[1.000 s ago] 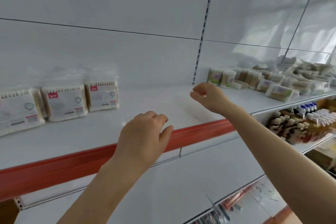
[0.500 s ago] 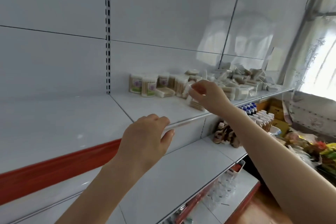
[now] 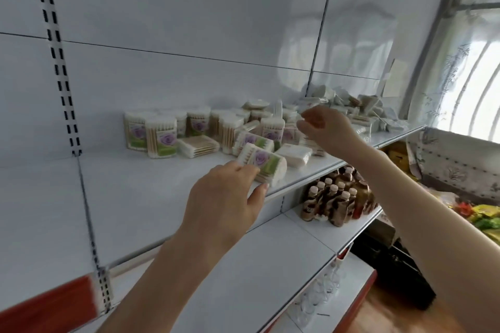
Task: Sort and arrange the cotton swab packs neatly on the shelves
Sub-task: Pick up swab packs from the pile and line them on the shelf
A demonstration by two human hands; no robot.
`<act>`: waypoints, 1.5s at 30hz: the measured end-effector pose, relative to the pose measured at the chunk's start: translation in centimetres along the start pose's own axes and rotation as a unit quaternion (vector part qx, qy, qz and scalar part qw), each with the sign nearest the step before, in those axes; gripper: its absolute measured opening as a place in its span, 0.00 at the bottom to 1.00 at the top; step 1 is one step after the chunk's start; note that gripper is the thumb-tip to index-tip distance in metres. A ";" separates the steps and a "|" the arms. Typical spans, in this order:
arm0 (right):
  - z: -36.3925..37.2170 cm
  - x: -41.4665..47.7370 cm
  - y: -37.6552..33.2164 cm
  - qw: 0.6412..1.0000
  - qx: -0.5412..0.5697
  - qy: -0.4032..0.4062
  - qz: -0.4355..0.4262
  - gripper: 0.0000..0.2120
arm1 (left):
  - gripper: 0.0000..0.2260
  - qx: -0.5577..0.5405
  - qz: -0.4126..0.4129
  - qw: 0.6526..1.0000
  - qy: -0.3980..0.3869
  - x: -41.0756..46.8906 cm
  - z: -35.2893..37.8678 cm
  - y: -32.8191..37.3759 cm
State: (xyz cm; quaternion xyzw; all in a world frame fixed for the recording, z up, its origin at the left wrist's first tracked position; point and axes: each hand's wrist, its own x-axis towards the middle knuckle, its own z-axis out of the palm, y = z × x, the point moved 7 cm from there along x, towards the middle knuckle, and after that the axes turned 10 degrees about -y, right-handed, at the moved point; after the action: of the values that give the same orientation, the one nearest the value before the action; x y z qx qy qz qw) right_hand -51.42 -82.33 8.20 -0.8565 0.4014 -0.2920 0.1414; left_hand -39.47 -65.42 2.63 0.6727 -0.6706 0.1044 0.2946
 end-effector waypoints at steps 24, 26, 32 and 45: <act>-3.0 16.0 15.1 0.986 0.037 -0.101 -0.124 0.17 | 0.19 0.096 -0.096 0.988 0.079 14.7 9.7 6.5; -2.7 17.1 14.7 0.981 0.042 -0.117 -0.150 0.17 | 0.19 0.118 -0.121 0.981 0.097 14.6 9.5 6.5; -1.1 17.5 14.4 0.969 0.056 -0.168 -0.170 0.16 | 0.14 0.142 -0.168 0.969 0.109 13.5 9.2 7.1; 7.1 9.0 7.1 0.870 -0.199 -0.373 -0.253 0.29 | 0.15 0.152 -0.176 0.961 0.148 10.1 6.6 6.5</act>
State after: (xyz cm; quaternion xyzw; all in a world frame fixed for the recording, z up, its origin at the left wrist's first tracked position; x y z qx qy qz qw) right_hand -46.82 -93.76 2.66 -0.9840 0.1374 0.1095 0.0286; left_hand -46.60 -76.99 4.41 0.7942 -0.4668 0.2494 0.2987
